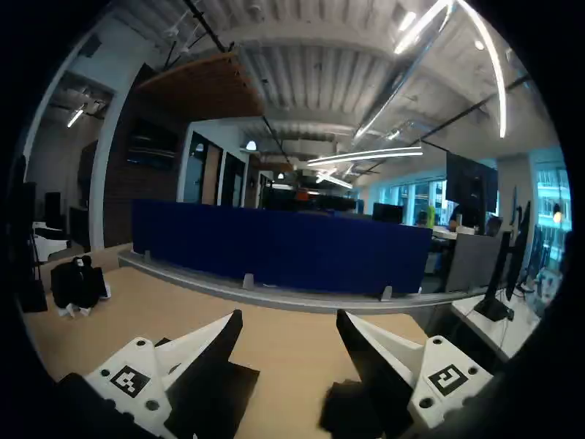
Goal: Fold towel
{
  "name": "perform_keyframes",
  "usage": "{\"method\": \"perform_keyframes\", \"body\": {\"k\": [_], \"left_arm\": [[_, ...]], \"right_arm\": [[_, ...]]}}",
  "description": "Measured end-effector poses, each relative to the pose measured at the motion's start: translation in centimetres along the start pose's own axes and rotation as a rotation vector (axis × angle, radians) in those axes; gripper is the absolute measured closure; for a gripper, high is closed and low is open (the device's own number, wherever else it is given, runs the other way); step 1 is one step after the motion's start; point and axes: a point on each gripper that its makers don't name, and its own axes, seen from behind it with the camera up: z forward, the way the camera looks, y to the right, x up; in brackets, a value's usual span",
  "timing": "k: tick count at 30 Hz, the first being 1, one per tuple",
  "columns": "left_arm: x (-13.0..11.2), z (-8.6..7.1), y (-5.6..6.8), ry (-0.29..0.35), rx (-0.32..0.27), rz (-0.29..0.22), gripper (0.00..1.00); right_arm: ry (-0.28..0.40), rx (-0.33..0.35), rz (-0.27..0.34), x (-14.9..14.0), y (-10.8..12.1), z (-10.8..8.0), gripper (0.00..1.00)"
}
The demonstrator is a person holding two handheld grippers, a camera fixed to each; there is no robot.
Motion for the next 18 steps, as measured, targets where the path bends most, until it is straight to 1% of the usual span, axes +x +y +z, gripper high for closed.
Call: {"method": "perform_keyframes", "body": {"k": [2, 5, 11, 18], "left_arm": [[-0.2, 0.3, 0.9, -0.008, -0.016, 0.005, 0.04], [-0.4, 0.5, 2.1, -0.034, -0.056, 0.024, 0.04], [-0.7, 0.6, 4.3, -0.091, -0.138, 0.062, 0.04], [-2.4, -0.2, 7.2, -0.190, -0.273, 0.078, 0.04]], "right_arm": [[-0.015, 0.018, -0.012, 0.0, -1.0, 0.0, 0.00], [-0.051, 0.066, -0.043, -0.1, -2.4, 0.0, 0.00], [-0.140, 0.178, -0.100, -0.9, -4.6, -0.3, 0.00], [-0.252, 0.304, -0.167, -2.3, -6.5, -1.1, 0.00]]}}
